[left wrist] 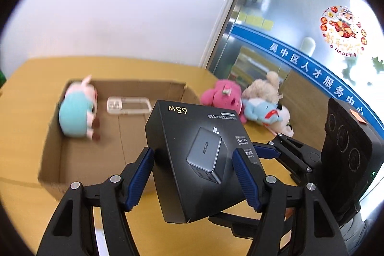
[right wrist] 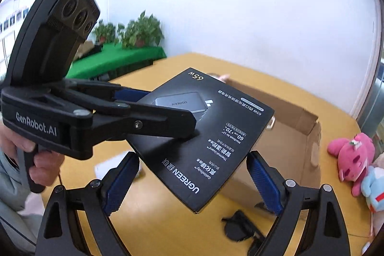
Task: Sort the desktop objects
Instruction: 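Carry the charger box over the box with the left gripper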
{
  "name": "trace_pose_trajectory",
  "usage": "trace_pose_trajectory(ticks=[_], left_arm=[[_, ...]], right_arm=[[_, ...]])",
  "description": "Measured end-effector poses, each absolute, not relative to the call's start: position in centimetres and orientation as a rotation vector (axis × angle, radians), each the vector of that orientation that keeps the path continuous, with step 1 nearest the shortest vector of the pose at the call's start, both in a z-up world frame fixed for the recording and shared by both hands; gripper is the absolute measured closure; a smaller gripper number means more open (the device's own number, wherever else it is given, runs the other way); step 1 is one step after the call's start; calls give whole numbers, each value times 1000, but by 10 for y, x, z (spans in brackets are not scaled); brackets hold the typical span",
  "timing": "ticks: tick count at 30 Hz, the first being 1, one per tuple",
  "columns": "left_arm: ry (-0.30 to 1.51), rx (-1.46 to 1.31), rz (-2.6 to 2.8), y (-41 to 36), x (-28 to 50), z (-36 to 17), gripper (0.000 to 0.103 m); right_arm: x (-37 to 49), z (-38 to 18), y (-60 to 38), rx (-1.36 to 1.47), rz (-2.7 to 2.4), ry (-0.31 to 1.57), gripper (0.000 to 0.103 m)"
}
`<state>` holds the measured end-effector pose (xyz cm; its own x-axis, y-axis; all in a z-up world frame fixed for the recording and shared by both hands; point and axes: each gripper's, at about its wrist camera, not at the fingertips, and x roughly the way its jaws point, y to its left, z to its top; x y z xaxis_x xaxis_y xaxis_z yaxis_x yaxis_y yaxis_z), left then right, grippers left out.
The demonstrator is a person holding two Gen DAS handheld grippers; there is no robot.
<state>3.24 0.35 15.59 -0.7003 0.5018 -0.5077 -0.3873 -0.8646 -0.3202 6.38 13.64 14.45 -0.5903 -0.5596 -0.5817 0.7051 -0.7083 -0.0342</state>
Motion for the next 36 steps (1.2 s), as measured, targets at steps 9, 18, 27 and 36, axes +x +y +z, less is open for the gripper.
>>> trace_pose_trajectory(ticks=[9,18,27,36], left_arm=[[-212,-718,2504,9,-30,201,36],[-202,-677,2506,20,-123,236,36],[-266,-893,2491,44,-216,190,48],[-348,-1188,2406,62,-299,97,48]], right_arm=[[17,194,138,623,-2348,437,12],[-84,238,147,666,-2376,421,12],[-194,195,159,932,-2259,485,12],[-273,98,176,1181,-2139,408,12]])
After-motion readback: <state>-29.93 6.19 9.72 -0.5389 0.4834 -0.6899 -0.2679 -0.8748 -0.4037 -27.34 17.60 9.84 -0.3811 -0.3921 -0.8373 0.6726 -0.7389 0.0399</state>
